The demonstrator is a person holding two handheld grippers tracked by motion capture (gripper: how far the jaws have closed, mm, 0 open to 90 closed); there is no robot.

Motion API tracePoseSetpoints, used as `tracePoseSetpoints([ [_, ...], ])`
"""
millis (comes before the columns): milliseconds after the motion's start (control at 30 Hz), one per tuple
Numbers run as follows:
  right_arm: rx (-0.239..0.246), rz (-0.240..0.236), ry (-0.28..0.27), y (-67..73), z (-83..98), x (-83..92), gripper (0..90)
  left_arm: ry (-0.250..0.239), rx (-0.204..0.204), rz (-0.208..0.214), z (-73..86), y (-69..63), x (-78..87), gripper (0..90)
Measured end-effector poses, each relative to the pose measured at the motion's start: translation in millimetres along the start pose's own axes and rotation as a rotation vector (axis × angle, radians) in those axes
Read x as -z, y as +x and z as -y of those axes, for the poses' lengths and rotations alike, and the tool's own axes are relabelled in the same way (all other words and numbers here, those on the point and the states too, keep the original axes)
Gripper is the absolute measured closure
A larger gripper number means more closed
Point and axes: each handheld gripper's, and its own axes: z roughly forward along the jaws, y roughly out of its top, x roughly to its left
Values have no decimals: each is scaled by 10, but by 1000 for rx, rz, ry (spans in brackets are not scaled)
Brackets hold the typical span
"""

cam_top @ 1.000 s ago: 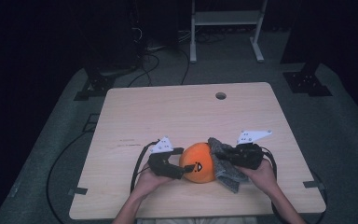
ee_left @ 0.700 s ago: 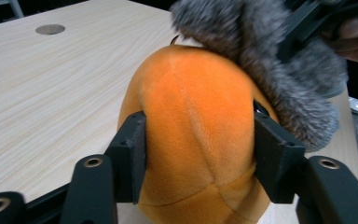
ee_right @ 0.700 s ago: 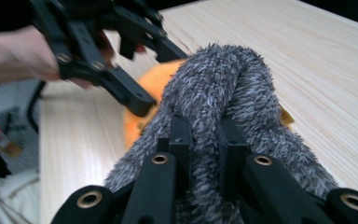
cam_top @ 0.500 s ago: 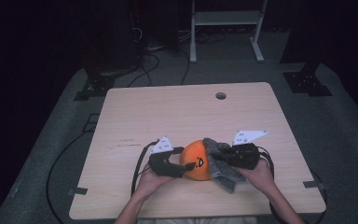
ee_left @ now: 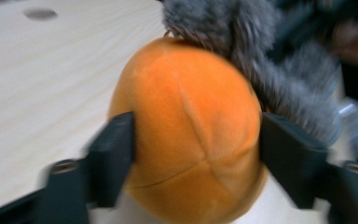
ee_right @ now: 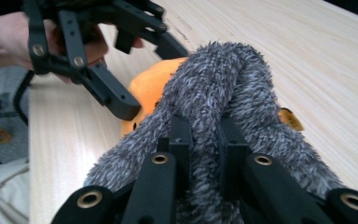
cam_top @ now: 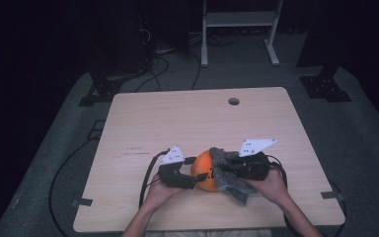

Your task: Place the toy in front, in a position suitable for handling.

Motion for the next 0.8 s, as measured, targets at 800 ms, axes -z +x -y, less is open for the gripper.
tracePoseSetpoints([
  [800,-27,54,16,-199,-36,12,787,29,-92,-53,30,-19,12,417],
])
